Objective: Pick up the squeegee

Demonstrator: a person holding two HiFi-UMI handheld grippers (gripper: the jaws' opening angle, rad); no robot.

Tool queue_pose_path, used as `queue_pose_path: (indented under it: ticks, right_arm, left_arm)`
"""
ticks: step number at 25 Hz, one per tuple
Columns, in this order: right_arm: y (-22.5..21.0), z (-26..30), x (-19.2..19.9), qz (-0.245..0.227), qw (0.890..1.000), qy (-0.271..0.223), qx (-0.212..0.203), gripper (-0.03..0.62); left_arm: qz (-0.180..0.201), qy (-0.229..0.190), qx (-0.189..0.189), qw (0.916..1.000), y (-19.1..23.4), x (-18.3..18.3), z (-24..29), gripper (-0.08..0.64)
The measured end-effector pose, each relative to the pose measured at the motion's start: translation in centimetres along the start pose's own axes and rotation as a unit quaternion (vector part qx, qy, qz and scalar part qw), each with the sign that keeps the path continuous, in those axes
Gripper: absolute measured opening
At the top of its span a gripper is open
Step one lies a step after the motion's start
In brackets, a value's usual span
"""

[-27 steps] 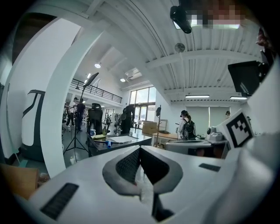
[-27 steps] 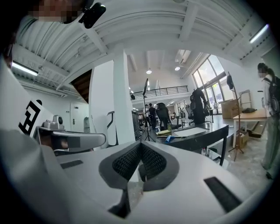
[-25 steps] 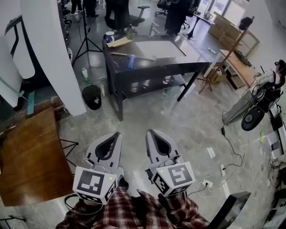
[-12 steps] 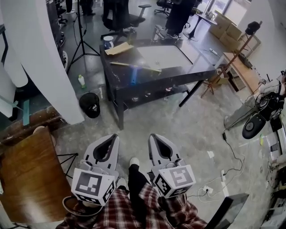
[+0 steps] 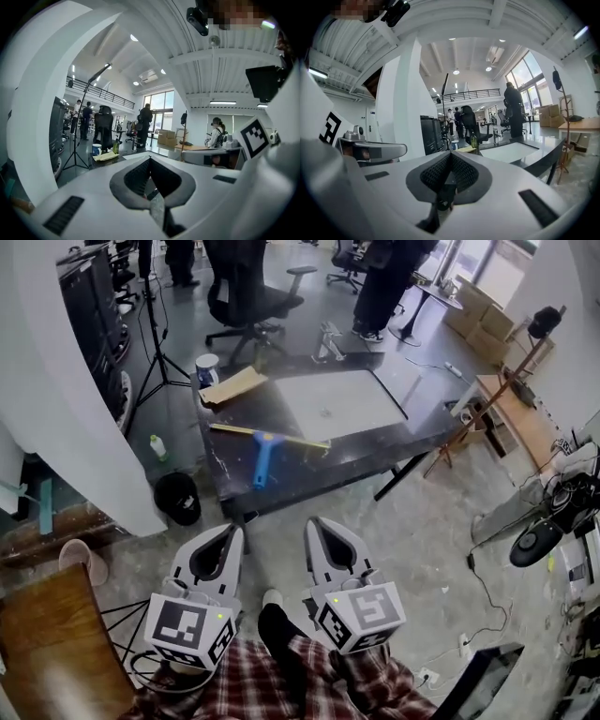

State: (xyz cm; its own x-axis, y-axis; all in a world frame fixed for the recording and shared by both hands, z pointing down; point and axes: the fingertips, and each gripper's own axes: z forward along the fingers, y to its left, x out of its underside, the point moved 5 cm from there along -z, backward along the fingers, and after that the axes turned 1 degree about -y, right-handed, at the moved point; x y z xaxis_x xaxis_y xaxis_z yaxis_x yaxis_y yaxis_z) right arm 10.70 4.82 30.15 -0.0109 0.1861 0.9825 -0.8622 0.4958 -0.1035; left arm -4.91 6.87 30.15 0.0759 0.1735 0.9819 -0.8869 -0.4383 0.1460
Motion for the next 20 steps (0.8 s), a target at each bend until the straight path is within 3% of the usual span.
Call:
queue_pose_path:
  ticks: [5,11,20]
  right_arm:
    - [-4.3,5.3,-2.0,-0.009,1.000,0.004,-0.026,0.012]
    - [-6.8,10.0,-2.1,0.000,0.999,0.022,-0.048,0.012]
    - [-8.4,17.8,-1.3,0.015,0.998,0.052,-0.035,0.012]
  left_arm:
    - [-0.002,-0.013,-0.014,0.9998,0.9,-2.0,6.3,0.009]
    - [-0.008,0.005,-0.041,0.9991,3.2,-2.3,10.4,0.009]
    - [-0.015,0.021,-0.042,0.9988,9.6,-2.3,15.5,0.009]
